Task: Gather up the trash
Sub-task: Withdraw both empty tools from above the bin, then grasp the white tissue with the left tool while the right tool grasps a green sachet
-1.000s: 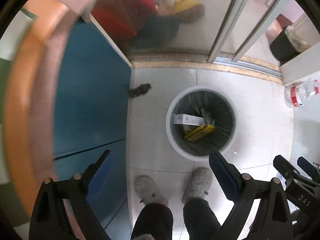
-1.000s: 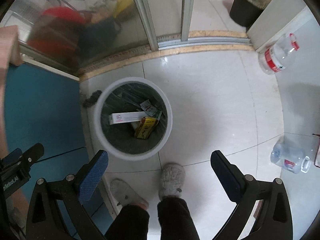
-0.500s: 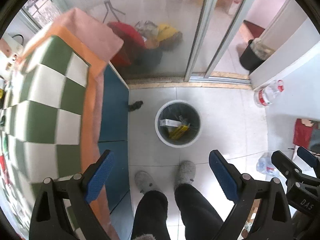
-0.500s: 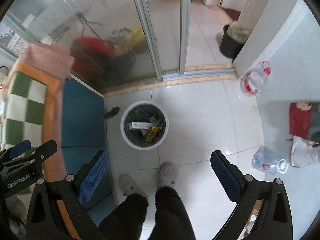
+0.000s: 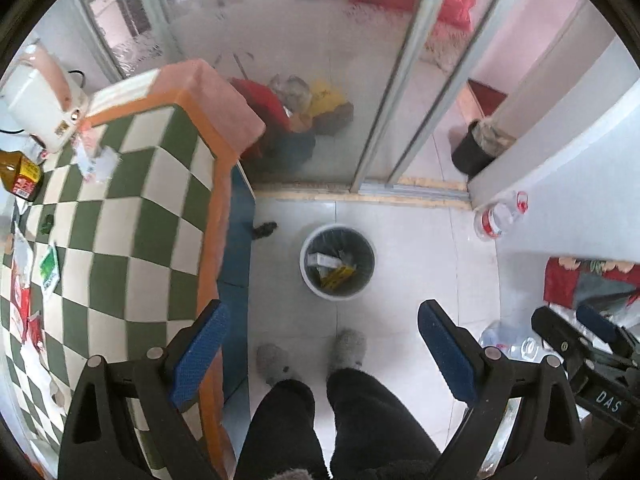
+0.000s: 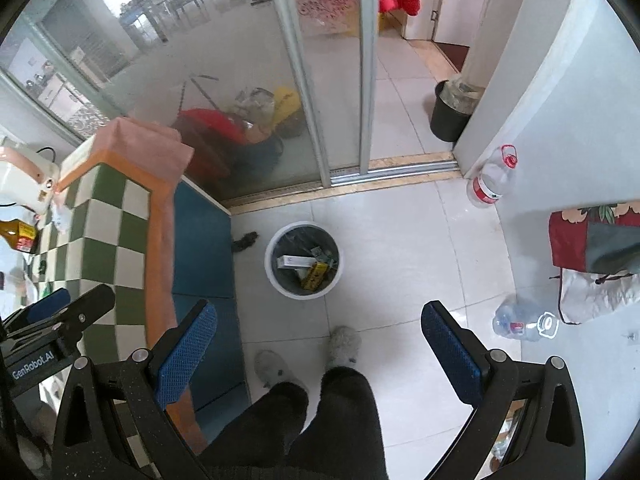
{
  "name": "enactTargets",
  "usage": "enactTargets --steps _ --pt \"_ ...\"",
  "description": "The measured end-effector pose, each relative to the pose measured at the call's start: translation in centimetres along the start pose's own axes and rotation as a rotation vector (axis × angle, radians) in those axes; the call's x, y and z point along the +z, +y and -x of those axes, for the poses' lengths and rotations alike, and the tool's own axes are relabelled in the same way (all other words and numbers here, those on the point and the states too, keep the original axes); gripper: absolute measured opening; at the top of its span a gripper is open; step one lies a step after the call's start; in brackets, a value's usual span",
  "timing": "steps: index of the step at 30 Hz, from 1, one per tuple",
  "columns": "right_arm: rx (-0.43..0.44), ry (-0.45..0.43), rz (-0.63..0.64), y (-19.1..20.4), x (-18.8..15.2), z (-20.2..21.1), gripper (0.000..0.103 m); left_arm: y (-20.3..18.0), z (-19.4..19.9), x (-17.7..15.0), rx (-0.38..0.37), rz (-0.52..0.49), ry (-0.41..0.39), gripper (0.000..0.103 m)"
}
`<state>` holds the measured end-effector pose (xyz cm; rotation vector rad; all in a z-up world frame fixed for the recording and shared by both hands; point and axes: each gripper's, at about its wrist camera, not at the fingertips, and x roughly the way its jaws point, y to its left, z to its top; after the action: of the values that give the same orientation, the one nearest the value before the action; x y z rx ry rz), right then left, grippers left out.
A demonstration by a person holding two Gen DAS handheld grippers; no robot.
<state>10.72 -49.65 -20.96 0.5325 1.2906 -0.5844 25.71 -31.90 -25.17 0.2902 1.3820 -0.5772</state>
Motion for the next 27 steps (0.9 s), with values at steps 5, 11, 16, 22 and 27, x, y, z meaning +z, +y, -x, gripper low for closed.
enactTargets --steps 5,11,16,22,27 --pt "0.057 -0.011 0.056 4.8 1.4 1.0 0.103 5.7 3.5 0.8 0.001 0.104 -0.073 0.097" --pt "0.153 0.035 0.218 15.7 2.7 -0.5 0.103 17.3 5.2 -1.4 0.087 0.32 -0.114 0.102" --pt "0.222 0.096 0.397 27.2 1.4 -3.0 0.103 31.0 5.4 -7.7 0.22 0.589 -0.059 0.102" --pt "0.256 0.177 0.609 41.1 -2.8 -7.8 0.103 45.2 3.6 -19.2 0.356 0.948 0.062 0.101" --pt "0.255 0.205 0.723 50.9 -6.1 -12.4 0.103 51.7 0.4 -24.8 0.249 1.154 0.079 0.098"
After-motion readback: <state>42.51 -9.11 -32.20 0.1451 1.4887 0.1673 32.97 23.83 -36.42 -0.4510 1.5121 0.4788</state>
